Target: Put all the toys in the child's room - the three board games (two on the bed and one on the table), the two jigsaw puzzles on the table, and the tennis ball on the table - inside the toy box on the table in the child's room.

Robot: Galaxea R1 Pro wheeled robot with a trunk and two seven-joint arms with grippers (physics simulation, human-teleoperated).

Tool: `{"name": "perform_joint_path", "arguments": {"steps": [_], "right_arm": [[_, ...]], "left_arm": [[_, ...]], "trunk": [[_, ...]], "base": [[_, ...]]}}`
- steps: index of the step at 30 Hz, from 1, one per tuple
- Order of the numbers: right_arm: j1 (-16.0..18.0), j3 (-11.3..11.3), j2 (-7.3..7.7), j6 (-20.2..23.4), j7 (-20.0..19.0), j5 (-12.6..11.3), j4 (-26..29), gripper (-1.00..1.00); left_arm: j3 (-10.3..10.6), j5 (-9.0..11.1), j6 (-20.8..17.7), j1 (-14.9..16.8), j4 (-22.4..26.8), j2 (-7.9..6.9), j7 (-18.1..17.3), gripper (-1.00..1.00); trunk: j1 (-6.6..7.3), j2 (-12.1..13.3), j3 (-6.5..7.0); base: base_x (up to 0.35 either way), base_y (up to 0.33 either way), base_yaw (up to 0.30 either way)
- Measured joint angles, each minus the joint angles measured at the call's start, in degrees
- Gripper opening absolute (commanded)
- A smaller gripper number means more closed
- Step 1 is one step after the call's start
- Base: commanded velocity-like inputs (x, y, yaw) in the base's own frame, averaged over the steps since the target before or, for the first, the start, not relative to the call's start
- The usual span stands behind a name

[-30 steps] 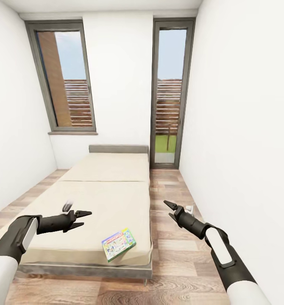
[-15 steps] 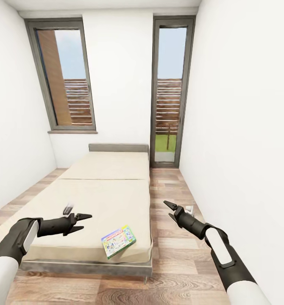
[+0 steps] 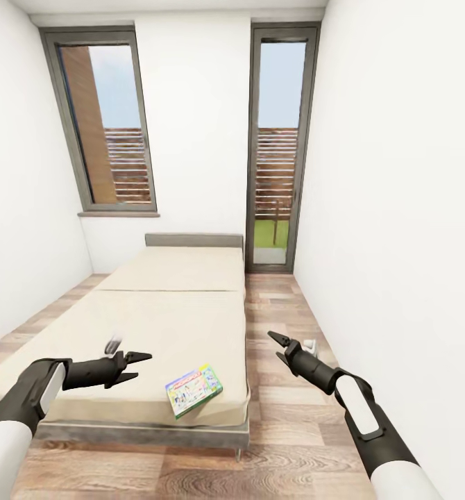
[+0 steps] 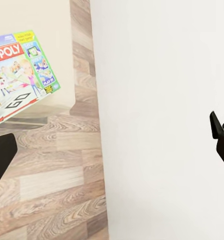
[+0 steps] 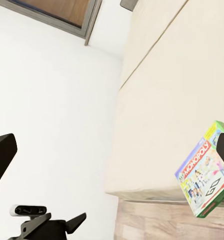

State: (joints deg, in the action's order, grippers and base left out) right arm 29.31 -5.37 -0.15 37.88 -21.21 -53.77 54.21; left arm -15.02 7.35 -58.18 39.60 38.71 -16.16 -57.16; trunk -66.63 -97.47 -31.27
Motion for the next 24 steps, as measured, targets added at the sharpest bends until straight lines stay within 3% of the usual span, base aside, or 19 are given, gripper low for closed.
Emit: {"name": "perform_joint_path", "arguments": {"steps": [24], "right_arm": [[0.0,-0.1,0.06,-0.1,0.0,0.0,-0.7,1.0]], "left_arm": [[0.0,-0.1,1.6,0.4,-0.1,-0.44,0.0,1.0]], "trunk": [[-5.27,-9.6,-4.31]], "base": [[0.0,0.0,0.0]]}}
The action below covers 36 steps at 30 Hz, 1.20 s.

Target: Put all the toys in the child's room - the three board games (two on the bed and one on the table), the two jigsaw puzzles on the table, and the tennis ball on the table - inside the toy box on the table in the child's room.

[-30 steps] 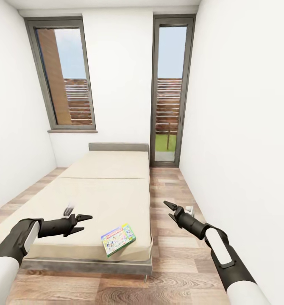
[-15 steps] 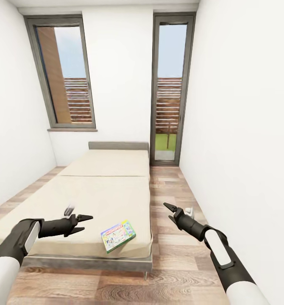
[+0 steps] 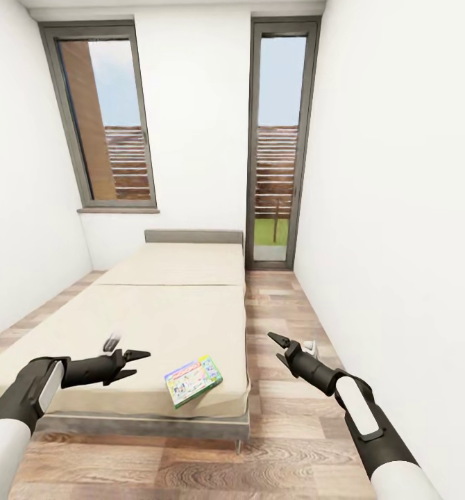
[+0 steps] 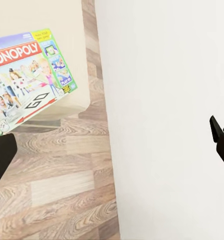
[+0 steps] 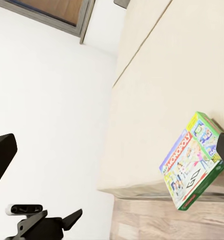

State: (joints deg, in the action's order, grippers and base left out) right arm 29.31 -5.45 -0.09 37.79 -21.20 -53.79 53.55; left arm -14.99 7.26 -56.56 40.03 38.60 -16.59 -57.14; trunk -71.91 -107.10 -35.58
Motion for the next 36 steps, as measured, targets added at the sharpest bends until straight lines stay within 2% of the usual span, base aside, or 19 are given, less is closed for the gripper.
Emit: {"name": "perform_joint_path", "arguments": {"steps": [12,22,36], "right_arm": [[0.0,0.0,0.1,0.1,0.0,0.0,0.0,1.0],[0.0,0.0,0.11,0.1,0.0,0.0,0.0,1.0],[0.0,0.0,0.08,0.1,0.0,0.0,0.0,1.0]], "left_arm": [[0.0,-0.1,2.1,0.2,0.0,-0.05,0.3,1.0],[-0.1,-0.1,2.4,0.2,0.0,-0.03,3.0,1.0],[0.0,-0.2,2.5,0.2,0.0,0.27,3.6,1.0]], "trunk": [[-2.64,-4.8,-2.15],[-4.83,-8.8,-3.95],[-7.91,-14.4,-6.46]], "base": [[0.0,0.0,0.0],[0.0,0.0,0.0],[0.0,0.0,0.0]]}}
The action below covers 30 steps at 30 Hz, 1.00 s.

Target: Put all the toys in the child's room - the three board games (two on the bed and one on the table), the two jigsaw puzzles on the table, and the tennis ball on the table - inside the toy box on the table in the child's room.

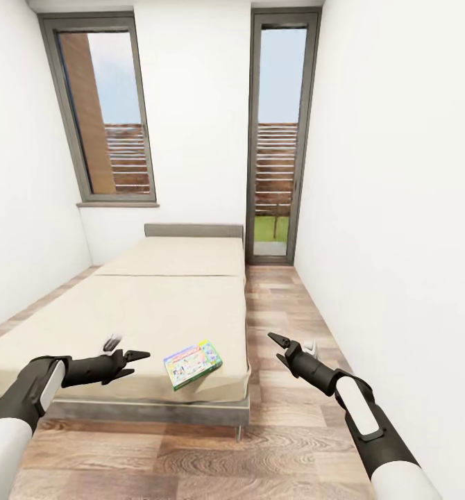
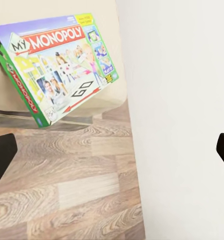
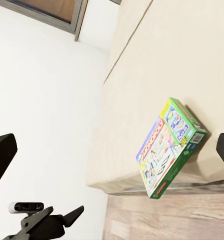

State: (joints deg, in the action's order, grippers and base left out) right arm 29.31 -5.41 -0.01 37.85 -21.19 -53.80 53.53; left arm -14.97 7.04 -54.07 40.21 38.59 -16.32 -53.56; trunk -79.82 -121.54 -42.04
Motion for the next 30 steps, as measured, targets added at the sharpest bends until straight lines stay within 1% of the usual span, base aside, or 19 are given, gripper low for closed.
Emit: {"name": "perform_joint_path", "arguments": {"steps": [4,10,19,23,30], "right_arm": [[0.0,0.0,-0.04,0.0,0.0,0.0,0.0,1.0],[0.0,0.0,0.0,-0.1,0.0,0.0,0.0,1.0],[0.0,0.0,-0.09,-0.2,0.0,0.0,0.0,1.0],[0.0,-0.1,-0.03,-0.2,0.0,0.0,0.0,1.0],[0.0,-0.1,0.03,-0.1,0.0,0.0,-0.1,1.0]], "left_arm": [[0.1,-0.1,0.1,0.0,0.0,0.14,0.4,1.0],[0.1,0.0,2.5,0.0,0.0,0.97,2.7,1.0],[0.1,0.0,5.9,0.0,-2.4,4.3,7.4,1.0],[0.0,0.2,6.6,0.0,-3.0,5.68,8.3,1.0],[-0.2,0.5,7.2,0.0,-3.4,7.68,8.9,1.0]], "trunk": [[-0.88,-1.6,-0.72],[-2.2,-4.0,-1.8],[-4.17,-7.6,-3.41],[-5.05,-9.2,-4.13],[-6.59,-12.0,-5.39]], "base": [[0.0,0.0,0.0],[0.0,0.0,0.0],[0.0,0.0,0.0],[0.0,0.0,0.0],[0.0,0.0,0.0]]}}
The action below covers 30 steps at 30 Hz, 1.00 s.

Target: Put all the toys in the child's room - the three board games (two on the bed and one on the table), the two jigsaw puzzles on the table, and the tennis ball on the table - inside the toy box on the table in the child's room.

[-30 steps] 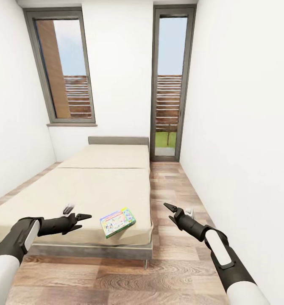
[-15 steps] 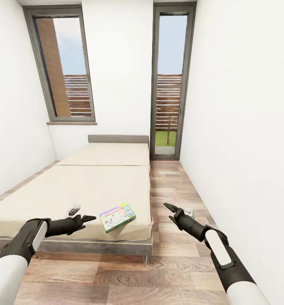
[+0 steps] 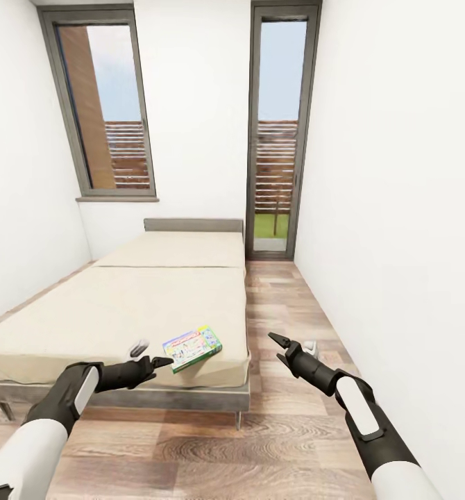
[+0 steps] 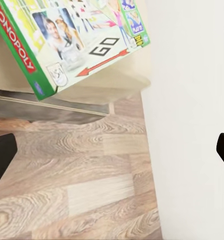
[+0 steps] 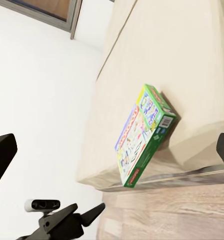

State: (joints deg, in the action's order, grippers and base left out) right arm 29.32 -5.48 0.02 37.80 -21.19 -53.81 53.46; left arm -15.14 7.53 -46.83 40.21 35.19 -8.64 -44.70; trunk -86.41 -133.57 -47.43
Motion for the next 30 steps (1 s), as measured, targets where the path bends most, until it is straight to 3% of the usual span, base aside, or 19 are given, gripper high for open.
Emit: {"name": "perform_joint_path", "arguments": {"steps": [5,18,24,30], "right_arm": [[0.0,0.0,-0.02,0.0,0.0,0.0,0.0,1.0],[0.0,0.0,-0.05,-0.1,0.0,0.0,0.0,1.0],[0.0,0.1,-0.21,-0.3,0.0,0.0,0.0,1.0],[0.0,0.2,-0.47,-0.4,0.0,0.0,0.0,1.0]], "left_arm": [[-0.3,0.5,0.2,0.0,-0.1,1.01,-0.3,1.0],[-0.5,7.8,1.6,-0.3,-0.4,1.64,-0.8,1.0],[-1.0,8.8,2.0,-0.3,-0.5,1.29,-0.9,1.0],[-2.6,9.0,2.1,-0.3,-0.6,1.13,-0.9,1.0]], "trunk": [[-1.1,-2.0,-0.9],[-3.96,-7.2,-3.23],[-5.27,-9.6,-4.31],[-5.44,-9.7,-5.64]], "base": [[0.0,0.0,0.0],[0.0,0.0,0.0],[0.0,0.0,0.0],[0.0,0.0,0.0]]}}
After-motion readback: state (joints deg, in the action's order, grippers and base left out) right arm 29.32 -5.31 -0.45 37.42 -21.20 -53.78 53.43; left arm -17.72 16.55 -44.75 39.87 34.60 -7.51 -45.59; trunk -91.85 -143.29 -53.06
